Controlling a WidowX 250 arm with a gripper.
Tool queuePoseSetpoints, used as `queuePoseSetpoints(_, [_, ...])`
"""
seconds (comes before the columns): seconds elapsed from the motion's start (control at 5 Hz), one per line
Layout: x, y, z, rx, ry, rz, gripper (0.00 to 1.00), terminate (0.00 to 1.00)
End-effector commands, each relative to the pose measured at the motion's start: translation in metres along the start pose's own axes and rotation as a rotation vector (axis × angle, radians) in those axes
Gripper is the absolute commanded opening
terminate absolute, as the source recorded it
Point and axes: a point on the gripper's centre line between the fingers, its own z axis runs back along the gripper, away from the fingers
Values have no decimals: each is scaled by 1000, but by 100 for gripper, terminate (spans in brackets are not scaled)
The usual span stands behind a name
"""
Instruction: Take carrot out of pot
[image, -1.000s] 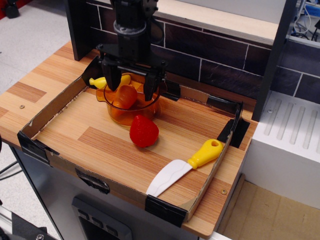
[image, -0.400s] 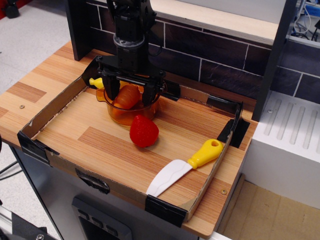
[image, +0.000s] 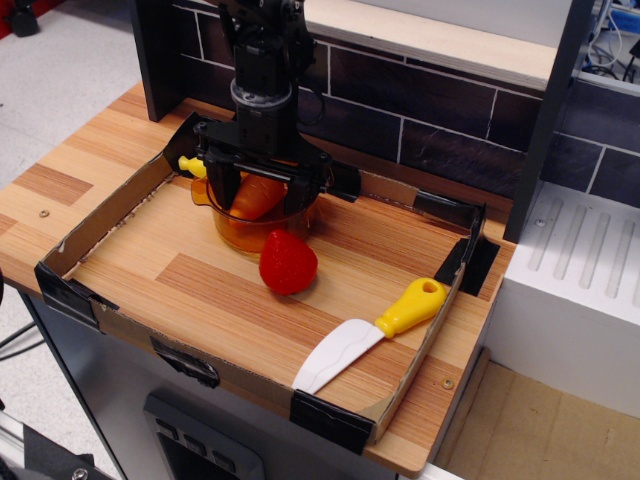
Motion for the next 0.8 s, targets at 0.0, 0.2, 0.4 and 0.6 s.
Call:
queuePoseSetpoints(0.0, [5, 1, 7, 5, -40, 25, 0, 0])
queuePoseSetpoints(0.2, [9, 4, 29, 3, -102, 54, 0, 0])
queuePoseSetpoints(0.4, [10, 8, 64, -59, -157, 66, 0, 0])
queuePoseSetpoints(0.6, [1, 14, 98, -85, -236, 63, 0, 0])
